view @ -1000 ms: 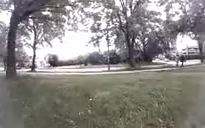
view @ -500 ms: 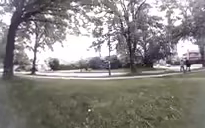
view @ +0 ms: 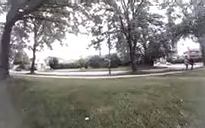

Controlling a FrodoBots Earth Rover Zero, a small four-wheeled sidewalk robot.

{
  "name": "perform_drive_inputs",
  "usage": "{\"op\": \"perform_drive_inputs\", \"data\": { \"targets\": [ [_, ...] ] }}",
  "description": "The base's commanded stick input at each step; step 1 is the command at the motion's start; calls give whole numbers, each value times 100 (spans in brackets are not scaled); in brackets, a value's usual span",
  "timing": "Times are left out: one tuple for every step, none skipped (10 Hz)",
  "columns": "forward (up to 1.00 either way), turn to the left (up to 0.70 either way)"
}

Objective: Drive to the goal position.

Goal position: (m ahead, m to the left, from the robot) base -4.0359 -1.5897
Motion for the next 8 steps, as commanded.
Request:
{"op": "perform_drive_inputs", "data": {
  "targets": [
    [50, 0],
    [27, 0],
    [0, 0],
    [0, -7],
    [0, -30],
    [0, -50],
    [0, -50],
    [0, -50]
  ]
}}
